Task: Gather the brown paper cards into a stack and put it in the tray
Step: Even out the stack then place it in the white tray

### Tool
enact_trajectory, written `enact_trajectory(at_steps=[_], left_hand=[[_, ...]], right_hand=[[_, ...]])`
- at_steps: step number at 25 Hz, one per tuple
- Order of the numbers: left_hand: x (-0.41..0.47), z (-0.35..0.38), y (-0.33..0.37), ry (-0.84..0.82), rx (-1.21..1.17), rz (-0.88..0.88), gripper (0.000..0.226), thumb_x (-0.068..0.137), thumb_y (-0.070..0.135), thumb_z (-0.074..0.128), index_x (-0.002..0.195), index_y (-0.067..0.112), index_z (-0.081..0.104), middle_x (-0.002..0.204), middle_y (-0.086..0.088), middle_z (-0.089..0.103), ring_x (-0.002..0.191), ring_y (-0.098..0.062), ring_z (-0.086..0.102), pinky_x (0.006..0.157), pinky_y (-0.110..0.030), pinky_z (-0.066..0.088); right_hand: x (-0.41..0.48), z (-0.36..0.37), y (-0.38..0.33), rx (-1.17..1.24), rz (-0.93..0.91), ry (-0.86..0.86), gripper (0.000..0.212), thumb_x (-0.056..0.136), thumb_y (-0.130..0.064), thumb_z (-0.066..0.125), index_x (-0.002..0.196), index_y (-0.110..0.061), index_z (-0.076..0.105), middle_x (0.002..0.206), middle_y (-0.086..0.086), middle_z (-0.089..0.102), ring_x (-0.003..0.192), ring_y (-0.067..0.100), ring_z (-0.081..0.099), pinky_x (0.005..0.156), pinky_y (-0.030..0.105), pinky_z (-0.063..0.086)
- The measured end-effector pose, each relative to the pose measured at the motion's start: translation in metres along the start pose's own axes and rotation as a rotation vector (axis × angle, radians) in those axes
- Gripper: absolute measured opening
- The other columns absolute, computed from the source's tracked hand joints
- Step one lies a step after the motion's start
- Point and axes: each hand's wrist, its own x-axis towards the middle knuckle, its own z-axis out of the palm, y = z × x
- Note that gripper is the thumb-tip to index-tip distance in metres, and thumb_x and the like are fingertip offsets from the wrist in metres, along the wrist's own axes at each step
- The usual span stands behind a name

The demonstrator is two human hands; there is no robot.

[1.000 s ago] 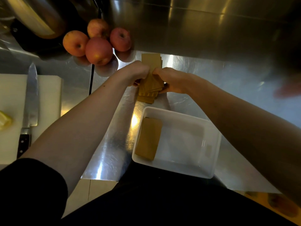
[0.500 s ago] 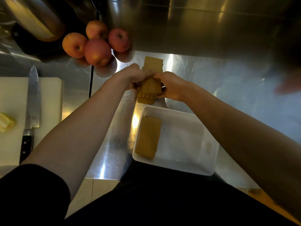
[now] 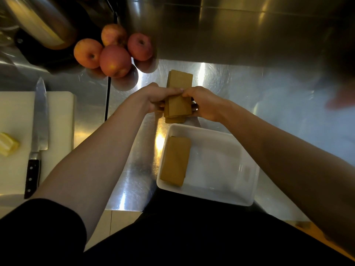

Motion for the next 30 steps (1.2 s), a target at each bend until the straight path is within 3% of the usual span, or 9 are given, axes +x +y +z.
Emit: enact_trajectory(at_steps=[5,8,11,14,16,19,22,25,30], left_hand=[[0.001,-0.005,-0.006,-0.022,0.104,0.034,0.082,0.067,0.043,0.084,0.129,0.005,0.047,0.118,-0.011,0.065,0.101,-0.024,0.067,0.080,-0.038,0.059],[0.000,-0.002,-0.009,0.012,0.211,0.096,0.078,0.069,0.047,0.082,0.126,0.006,0.047,0.116,-0.008,0.064,0.100,-0.023,0.066,0.083,-0.038,0.058],[-0.001,0.001,-0.013,0.032,0.262,0.147,0.073,0.072,0.047,0.079,0.123,0.011,0.042,0.113,-0.003,0.057,0.101,-0.020,0.061,0.084,-0.036,0.056],[-0.005,0.000,-0.018,0.004,0.271,0.200,0.093,0.062,0.055,0.082,0.134,0.014,0.040,0.124,-0.004,0.056,0.108,-0.021,0.060,0.090,-0.040,0.055],[-0.008,0.001,-0.025,-0.024,0.278,0.275,0.100,0.058,0.057,0.082,0.139,0.015,0.040,0.128,-0.004,0.058,0.111,-0.020,0.061,0.092,-0.041,0.055],[-0.011,0.003,-0.036,-0.017,0.235,0.428,0.089,0.068,0.046,0.082,0.140,0.016,0.040,0.131,-0.001,0.057,0.116,-0.016,0.059,0.094,-0.036,0.054],[-0.014,0.002,-0.034,-0.016,0.247,0.612,0.081,0.076,0.029,0.079,0.141,0.015,0.033,0.136,-0.002,0.052,0.125,-0.013,0.052,0.101,-0.031,0.048],[-0.011,0.001,-0.029,-0.007,0.348,0.719,0.089,0.077,0.029,0.078,0.145,0.010,0.023,0.139,-0.003,0.048,0.129,-0.012,0.048,0.107,-0.032,0.042],[-0.013,0.013,-0.033,0.026,0.410,0.774,0.092,0.084,0.012,0.072,0.147,0.003,0.005,0.129,0.011,0.045,0.116,0.012,0.051,0.091,-0.008,0.041]], right_hand=[[0.002,-0.009,0.007,-0.010,-0.045,-0.038,0.036,0.097,-0.021,0.051,0.131,-0.017,0.041,0.108,-0.002,0.056,0.098,0.019,0.058,0.079,0.033,0.053],[0.005,-0.017,0.015,-0.005,-0.070,-0.068,0.045,0.095,-0.020,0.056,0.136,-0.015,0.039,0.121,0.003,0.056,0.109,0.022,0.057,0.089,0.037,0.053],[0.008,-0.024,0.021,0.033,-0.074,-0.079,0.047,0.091,-0.016,0.061,0.133,-0.009,0.043,0.127,0.009,0.056,0.114,0.027,0.058,0.087,0.036,0.055],[0.006,-0.030,0.018,0.065,-0.046,-0.172,0.036,0.091,-0.010,0.061,0.124,-0.010,0.049,0.122,0.008,0.060,0.110,0.023,0.062,0.082,0.030,0.057],[0.008,-0.036,0.019,0.017,-0.041,-0.223,0.047,0.087,-0.010,0.065,0.131,-0.009,0.048,0.126,0.008,0.060,0.114,0.025,0.061,0.092,0.036,0.055],[0.009,-0.041,0.018,-0.132,-0.149,-0.187,0.066,0.081,-0.012,0.073,0.138,-0.014,0.041,0.129,0.005,0.057,0.117,0.024,0.059,0.098,0.041,0.051],[0.006,-0.038,0.007,-0.290,-0.322,-0.094,0.078,0.078,-0.011,0.077,0.141,-0.019,0.033,0.134,0.000,0.050,0.122,0.019,0.053,0.096,0.033,0.052],[0.008,-0.031,0.005,-0.475,-0.490,-0.007,0.089,0.077,-0.019,0.079,0.145,-0.019,0.023,0.142,-0.001,0.042,0.129,0.016,0.045,0.101,0.028,0.047],[0.002,-0.019,0.011,-0.556,-0.587,0.099,0.088,0.080,-0.028,0.076,0.147,-0.020,0.020,0.142,-0.004,0.042,0.121,0.003,0.040,0.094,0.005,0.036]])
